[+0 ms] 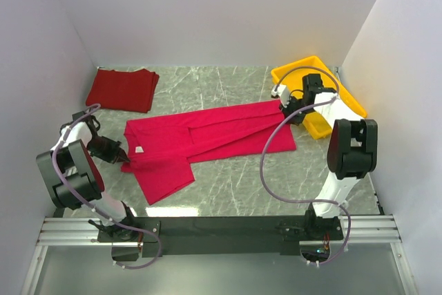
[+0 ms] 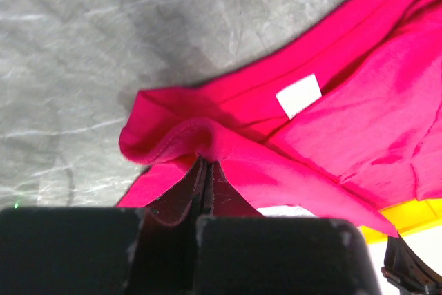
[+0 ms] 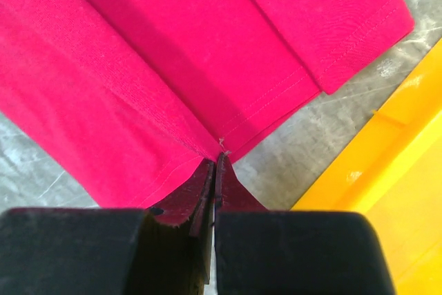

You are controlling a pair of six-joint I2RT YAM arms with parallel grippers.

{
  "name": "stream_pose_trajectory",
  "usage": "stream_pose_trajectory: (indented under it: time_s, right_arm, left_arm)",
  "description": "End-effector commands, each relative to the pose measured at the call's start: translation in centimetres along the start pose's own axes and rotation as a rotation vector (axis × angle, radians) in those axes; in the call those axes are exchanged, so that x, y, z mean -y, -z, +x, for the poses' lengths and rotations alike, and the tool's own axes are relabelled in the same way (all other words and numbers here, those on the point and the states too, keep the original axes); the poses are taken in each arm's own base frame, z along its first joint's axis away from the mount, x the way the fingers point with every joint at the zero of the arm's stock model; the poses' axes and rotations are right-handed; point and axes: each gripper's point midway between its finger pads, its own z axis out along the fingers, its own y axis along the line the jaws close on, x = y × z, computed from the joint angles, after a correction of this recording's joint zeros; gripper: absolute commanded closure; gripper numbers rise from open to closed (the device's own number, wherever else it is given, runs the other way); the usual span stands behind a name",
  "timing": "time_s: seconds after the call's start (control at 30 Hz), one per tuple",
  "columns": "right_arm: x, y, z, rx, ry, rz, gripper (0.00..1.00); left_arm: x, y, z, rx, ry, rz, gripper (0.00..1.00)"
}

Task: Fold and stack the t-shirts
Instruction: Fold the tshirt

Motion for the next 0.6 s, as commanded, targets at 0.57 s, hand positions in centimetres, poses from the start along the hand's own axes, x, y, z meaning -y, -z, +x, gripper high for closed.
stream_pose_trajectory:
  time_s: [0.57]
  right_arm:
    - [2.17,-0.64,-0.57,-0.005,-0.010,0.054,1.00]
  left_arm:
    - [1.55,-0.41,-1.86,0.013,-0.032,0.036,0.99]
